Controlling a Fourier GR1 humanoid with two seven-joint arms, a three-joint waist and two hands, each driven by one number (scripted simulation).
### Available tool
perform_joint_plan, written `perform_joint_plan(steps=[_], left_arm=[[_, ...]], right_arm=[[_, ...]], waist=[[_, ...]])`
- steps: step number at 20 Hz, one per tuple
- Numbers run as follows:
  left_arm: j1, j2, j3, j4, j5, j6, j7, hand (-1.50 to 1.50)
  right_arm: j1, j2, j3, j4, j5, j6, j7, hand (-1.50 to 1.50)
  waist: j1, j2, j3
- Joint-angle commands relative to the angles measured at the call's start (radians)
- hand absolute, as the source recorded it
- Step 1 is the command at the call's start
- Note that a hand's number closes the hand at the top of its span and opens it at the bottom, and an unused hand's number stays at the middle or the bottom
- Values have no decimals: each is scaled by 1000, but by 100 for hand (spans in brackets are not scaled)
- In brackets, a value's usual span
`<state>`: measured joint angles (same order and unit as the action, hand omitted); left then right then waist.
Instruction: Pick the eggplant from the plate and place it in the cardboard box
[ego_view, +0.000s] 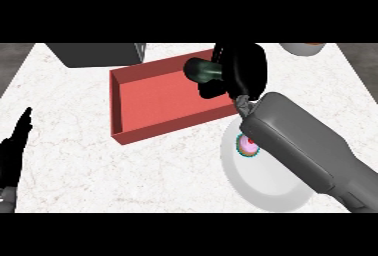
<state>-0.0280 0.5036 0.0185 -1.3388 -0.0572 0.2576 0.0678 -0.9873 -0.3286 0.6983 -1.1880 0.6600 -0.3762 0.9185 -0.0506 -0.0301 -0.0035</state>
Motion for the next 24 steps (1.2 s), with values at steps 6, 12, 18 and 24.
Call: perform_joint_plan(steps=[6,12,18,24], left_arm=[[-74,-15,-14,6,-27,-30,3,0],[-112,-12,-4,5,-25,-60,25,0],[-108,-43,-27,-18,-59,-37,26,0],[-138,-60,-39,7,-69,-50,24,0]], right_arm=[[-175,177,-174,83,85,29,178,150],[-217,275,-301,373,67,-99,5,150],[-334,263,-447,639,8,-129,-157,150],[-363,326,-469,858,59,-263,-132,150]], waist=[[64,33,3],[82,41,3],[104,47,3],[128,59,3]])
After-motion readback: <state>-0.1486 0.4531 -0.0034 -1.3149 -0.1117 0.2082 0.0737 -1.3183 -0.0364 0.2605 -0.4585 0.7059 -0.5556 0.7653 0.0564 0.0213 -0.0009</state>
